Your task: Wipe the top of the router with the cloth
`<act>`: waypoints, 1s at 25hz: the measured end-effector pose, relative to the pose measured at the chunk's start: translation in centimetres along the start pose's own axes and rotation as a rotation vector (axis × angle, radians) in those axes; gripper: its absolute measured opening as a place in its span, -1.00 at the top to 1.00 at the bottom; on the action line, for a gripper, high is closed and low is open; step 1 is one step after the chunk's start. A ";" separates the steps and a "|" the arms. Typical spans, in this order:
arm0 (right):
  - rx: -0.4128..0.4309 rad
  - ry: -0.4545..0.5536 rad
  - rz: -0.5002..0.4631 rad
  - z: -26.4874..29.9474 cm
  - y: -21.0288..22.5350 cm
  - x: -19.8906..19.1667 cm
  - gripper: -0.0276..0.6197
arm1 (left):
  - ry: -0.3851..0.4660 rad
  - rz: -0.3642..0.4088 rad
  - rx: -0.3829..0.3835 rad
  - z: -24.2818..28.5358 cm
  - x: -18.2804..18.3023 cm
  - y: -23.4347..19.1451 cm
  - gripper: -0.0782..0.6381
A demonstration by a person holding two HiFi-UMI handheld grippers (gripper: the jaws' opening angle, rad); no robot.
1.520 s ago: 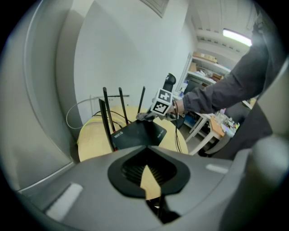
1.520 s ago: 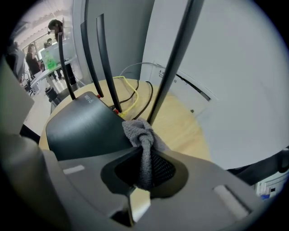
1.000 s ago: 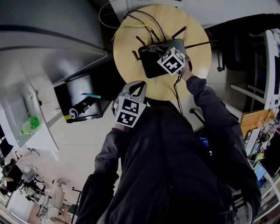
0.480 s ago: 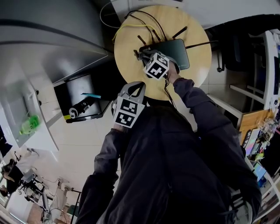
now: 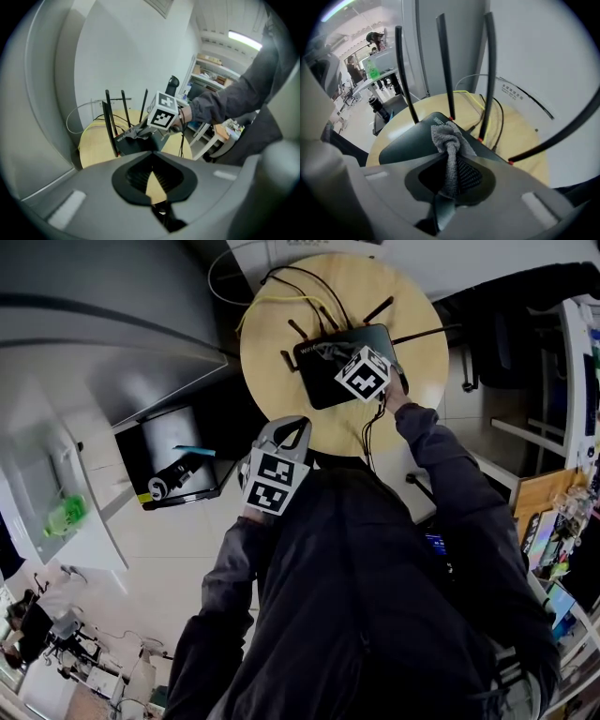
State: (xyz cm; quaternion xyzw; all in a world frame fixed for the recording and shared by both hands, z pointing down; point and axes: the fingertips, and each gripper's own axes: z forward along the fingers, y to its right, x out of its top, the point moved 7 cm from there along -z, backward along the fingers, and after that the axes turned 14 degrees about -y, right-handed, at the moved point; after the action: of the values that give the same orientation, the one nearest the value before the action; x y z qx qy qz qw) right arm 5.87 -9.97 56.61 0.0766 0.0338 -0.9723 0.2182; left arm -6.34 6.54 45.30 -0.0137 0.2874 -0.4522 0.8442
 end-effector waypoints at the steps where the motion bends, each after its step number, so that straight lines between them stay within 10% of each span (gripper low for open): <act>1: -0.012 -0.001 0.010 -0.2 0.8 -0.6 0.80 | -0.001 0.002 -0.002 0.1 0.0 0.0 0.78; 13: -0.070 -0.100 0.224 -0.5 8.6 -8.6 0.80 | -0.009 0.012 -0.006 0.3 0.2 0.1 0.78; 25: -0.054 0.000 0.078 -1.8 1.9 -3.1 0.80 | -0.009 0.016 -0.008 0.4 0.1 0.5 0.78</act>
State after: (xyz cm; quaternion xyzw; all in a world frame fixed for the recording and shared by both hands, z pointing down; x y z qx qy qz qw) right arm 9.71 -10.21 55.24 0.0720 0.0570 -0.9617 0.2581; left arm -5.72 6.65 45.45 -0.0168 0.2857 -0.4443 0.8490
